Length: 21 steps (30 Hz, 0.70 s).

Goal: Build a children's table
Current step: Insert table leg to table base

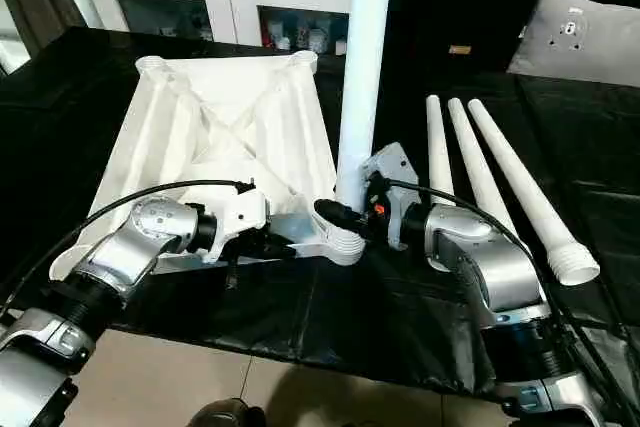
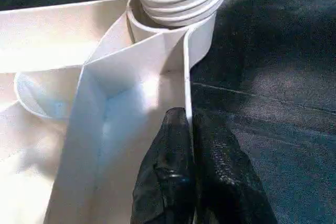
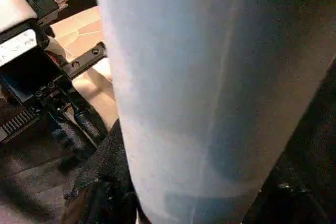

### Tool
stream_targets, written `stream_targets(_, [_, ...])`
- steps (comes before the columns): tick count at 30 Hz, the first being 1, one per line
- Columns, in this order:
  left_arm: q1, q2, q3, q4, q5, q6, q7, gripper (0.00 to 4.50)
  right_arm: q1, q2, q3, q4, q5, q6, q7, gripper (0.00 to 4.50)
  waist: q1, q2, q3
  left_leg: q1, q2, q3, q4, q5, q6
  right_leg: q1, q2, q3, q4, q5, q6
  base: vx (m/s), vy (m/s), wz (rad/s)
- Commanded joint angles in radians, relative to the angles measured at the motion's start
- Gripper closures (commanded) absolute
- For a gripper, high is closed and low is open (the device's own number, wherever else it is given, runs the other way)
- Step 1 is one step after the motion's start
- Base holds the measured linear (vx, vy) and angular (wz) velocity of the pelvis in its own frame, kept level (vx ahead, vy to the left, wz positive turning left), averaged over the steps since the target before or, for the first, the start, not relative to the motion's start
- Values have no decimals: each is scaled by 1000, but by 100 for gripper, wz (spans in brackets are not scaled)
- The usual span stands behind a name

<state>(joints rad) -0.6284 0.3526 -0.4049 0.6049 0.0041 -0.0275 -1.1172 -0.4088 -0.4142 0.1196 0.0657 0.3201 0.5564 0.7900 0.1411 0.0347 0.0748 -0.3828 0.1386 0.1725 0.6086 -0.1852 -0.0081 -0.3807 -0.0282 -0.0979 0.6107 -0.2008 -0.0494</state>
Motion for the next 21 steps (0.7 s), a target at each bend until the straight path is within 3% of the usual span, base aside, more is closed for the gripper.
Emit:
stream_targets(1, [0, 4, 20, -2, -9, -6, -8, 450, -22, 6, -5, 27, -9, -5, -8, 259, -2, -8, -66, 22, 116, -51, -76, -181, 41, 39, -164, 85, -100, -336, -106, 0, 0, 0])
stream_targets(6, [2, 1, 22, -4, -5, -7, -5, 450, -30, 21, -3, 65, -16, -15, -17, 259, -2, -11, -67, 19, 115, -49, -75, -160, 46, 41, -165, 86, -95, -291, -119, 0, 0, 0])
stream_targets(14, [1, -3, 27, -3, 3, -13, 3, 450, -19, 35, -16, 101, -1, -5, -12, 259, -3, -8, -65, 22, 116, -50, -77, -187, 38, 39, -165, 87, -99, -328, -114, 0, 0, 0])
stream_targets(21, [0, -11, 35, -2, -1, -6, 12, 450, 28, 66, -69, 149, 34, -20, -30, 259, -1, -6, -65, 22, 119, -50, -78, -184, 40, 39, -168, 87, -101, -322, -116, 0, 0, 0])
